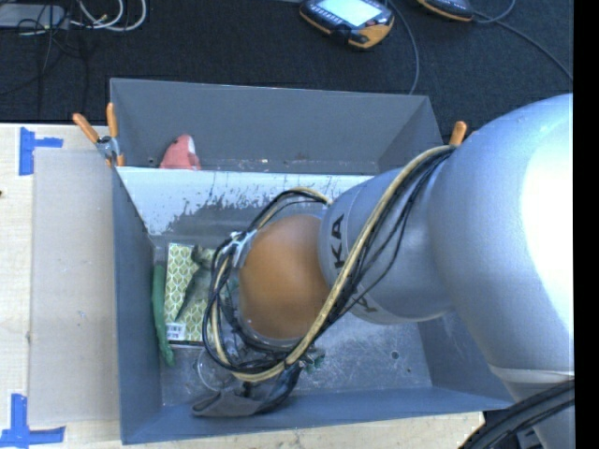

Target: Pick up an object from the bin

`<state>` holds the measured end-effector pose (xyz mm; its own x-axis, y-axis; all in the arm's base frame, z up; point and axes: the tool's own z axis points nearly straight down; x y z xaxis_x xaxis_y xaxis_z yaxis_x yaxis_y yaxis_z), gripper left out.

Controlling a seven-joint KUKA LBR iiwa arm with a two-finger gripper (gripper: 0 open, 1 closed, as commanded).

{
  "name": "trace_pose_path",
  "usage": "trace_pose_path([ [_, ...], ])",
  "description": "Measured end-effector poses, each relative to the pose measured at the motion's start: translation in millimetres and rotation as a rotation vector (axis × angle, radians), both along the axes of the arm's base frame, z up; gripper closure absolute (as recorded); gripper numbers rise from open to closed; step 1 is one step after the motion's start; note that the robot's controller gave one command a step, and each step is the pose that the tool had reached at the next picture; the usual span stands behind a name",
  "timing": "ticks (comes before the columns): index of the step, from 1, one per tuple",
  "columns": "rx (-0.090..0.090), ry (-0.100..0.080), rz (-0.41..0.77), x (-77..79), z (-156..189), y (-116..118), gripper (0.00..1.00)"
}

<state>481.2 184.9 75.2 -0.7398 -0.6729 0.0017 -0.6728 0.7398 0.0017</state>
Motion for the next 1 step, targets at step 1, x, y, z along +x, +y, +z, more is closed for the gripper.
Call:
trace_pose_path([
  [1,-0.001,0.004,-0.013,9.2,59.5,-7.0,1.0],
])
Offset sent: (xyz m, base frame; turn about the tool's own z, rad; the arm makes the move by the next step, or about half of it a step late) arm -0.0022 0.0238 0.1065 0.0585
